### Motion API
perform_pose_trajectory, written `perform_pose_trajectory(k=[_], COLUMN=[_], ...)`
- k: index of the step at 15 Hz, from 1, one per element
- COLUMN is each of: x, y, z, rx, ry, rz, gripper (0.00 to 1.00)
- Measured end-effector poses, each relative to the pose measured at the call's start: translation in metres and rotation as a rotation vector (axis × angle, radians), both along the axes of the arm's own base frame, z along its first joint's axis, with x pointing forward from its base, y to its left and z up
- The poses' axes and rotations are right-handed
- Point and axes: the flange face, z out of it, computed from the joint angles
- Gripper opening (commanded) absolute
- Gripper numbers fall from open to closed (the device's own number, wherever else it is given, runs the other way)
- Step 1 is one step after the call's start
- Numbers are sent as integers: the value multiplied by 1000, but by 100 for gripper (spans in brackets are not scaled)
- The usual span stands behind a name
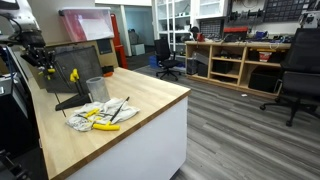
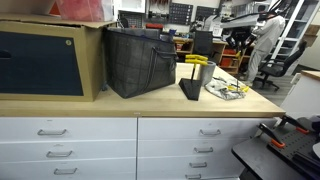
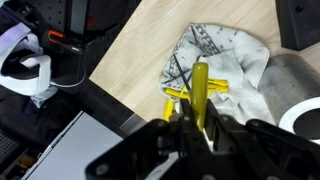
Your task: Take the two yellow objects off of the stand
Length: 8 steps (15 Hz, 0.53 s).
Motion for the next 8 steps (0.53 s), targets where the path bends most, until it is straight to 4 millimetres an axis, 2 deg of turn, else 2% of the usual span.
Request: perform_pose_trajectory(k=[4, 8], x=[-4, -1], y=[-28, -57], z=[-15, -18], rx=[-94, -224], ry=[-2, -50], rz=[-52, -94], gripper=[4, 4])
